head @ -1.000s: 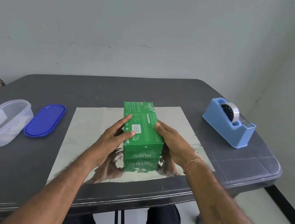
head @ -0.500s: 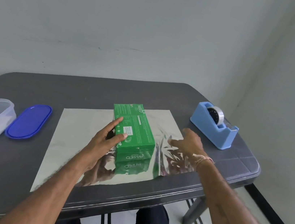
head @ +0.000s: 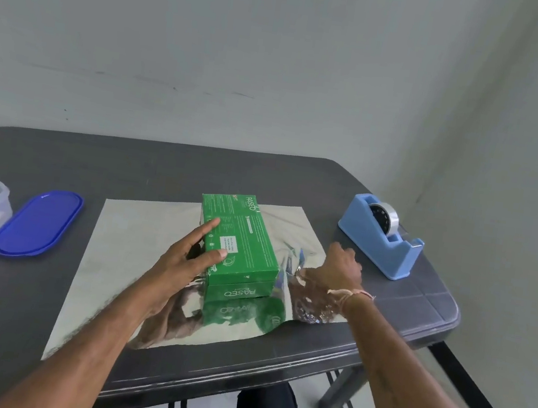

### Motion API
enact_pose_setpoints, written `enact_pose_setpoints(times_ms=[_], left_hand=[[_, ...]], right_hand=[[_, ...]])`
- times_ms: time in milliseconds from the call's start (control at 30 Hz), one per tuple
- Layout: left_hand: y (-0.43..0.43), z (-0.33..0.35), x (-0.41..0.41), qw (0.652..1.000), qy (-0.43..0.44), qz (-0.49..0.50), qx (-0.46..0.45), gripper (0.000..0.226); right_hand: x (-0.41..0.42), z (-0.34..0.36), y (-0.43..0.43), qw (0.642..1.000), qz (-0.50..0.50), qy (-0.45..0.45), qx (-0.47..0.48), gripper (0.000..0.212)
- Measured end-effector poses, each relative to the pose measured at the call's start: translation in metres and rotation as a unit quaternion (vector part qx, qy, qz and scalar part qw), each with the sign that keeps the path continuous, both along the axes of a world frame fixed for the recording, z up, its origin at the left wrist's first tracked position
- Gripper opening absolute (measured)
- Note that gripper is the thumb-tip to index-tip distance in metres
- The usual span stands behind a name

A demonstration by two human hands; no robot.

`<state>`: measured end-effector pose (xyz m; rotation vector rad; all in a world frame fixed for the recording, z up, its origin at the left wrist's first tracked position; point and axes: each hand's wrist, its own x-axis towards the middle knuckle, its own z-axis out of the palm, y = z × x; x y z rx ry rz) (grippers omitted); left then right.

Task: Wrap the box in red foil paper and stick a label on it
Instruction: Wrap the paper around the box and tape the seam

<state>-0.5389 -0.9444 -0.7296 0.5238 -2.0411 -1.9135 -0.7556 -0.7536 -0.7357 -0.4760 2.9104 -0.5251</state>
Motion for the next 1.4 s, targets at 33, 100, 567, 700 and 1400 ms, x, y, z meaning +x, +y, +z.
enact_pose_setpoints(times_ms=[33,100,567,700,1400], left_hand=[[0.001,0.0,0.0,1.0,0.0,0.0,-0.001,0.066],[0.003,0.002,-0.001,1.0,0.005,0.002,0.005,0.066],[0.008,0.006,0.002,1.0,0.013,-0.001,0.012,0.065],[0.008,0.008,0.003,1.0,0.016,0.0,0.018,0.065],[-0.017,-0.003,-0.021,0.997,-0.002,0.065,0.034,0.041]], right_hand=[[-0.001,0.0,-0.001,1.0,-0.006,-0.012,-0.007,0.063],[-0.004,0.003,0.001,0.999,-0.011,-0.029,-0.015,0.053],[-0.01,-0.002,0.008,0.988,-0.023,-0.03,-0.148,0.015],[-0.014,0.013,0.012,0.917,-0.036,-0.198,-0.345,0.034],[0.045,0.066,-0.055,0.87,0.315,-0.242,-0.293,0.094]])
